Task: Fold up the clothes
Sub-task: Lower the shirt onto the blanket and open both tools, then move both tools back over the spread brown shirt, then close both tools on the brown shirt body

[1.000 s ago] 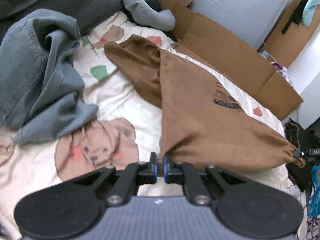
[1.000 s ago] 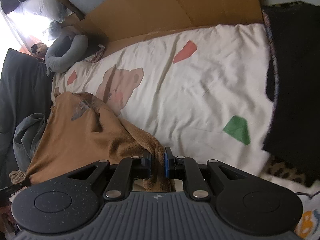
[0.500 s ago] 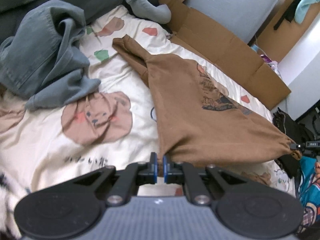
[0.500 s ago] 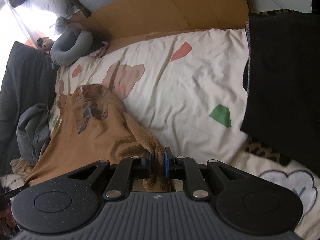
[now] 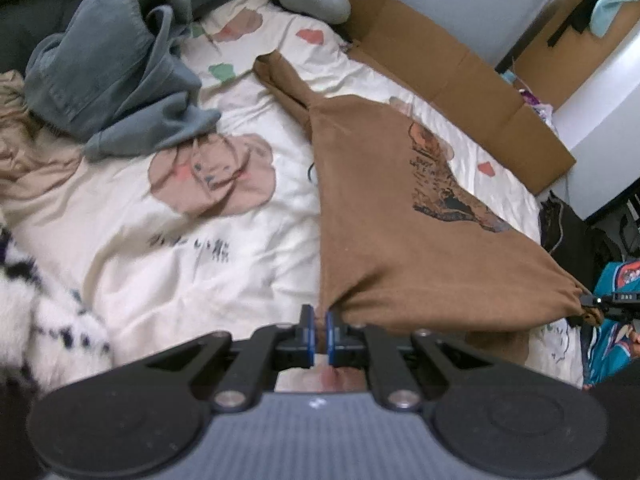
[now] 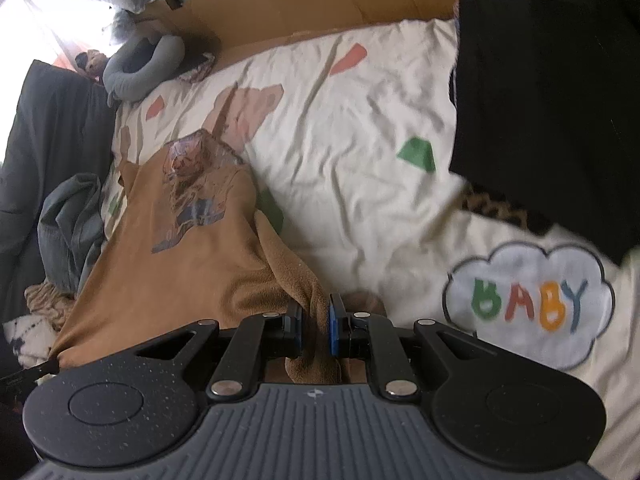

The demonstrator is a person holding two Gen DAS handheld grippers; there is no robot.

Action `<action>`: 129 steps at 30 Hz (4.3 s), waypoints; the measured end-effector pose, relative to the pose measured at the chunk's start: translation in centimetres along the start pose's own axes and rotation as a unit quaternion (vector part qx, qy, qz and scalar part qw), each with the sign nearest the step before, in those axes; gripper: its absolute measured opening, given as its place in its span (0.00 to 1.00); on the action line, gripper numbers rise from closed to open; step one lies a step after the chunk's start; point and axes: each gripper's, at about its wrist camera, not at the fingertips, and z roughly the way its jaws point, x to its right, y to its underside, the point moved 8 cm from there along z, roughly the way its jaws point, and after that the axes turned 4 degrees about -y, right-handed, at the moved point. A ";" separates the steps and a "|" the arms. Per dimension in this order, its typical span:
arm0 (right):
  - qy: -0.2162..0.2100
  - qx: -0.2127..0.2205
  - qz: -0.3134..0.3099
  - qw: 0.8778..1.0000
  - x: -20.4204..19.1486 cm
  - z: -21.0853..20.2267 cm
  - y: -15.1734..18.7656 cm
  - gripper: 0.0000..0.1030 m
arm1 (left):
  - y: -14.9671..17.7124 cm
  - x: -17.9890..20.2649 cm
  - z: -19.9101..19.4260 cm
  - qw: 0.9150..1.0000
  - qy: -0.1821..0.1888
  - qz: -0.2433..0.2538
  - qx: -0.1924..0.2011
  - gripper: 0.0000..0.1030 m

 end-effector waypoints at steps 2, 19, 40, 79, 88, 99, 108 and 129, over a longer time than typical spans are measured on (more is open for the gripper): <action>0.000 -0.007 0.003 1.000 0.3 -0.1 1.0 0.11 | 0.8 -0.2 -0.3 1.000 -0.004 -0.001 -0.007 0.05; 0.039 -0.011 0.033 0.999 3.3 -1.8 6.0 0.23 | 5.3 -3.4 -0.5 0.994 -0.057 -0.032 -0.086 0.09; 0.018 0.094 0.049 0.994 1.6 -5.5 -1.2 0.40 | -6.7 -1.0 -1.5 0.996 -0.079 0.008 -0.030 0.40; 0.008 0.099 0.005 0.995 -2.8 8.8 -11.7 0.49 | -18.4 4.4 13.3 0.997 -0.061 -0.003 0.035 0.64; -0.006 0.079 -0.042 0.996 -4.5 13.7 -13.3 0.49 | -21.1 6.0 18.8 0.998 -0.038 0.009 0.052 0.66; -0.059 0.026 -0.089 0.994 -7.4 20.2 -12.7 0.62 | -21.9 3.1 25.4 0.997 -0.037 -0.021 0.058 0.69; -0.077 -0.012 -0.118 0.990 -9.3 24.2 -10.6 0.64 | -22.9 3.5 26.6 0.997 -0.011 -0.011 0.074 0.58; -0.110 -0.013 -0.153 0.982 -12.7 19.9 -9.3 0.03 | -21.4 2.4 17.8 0.989 0.006 -0.038 0.141 0.03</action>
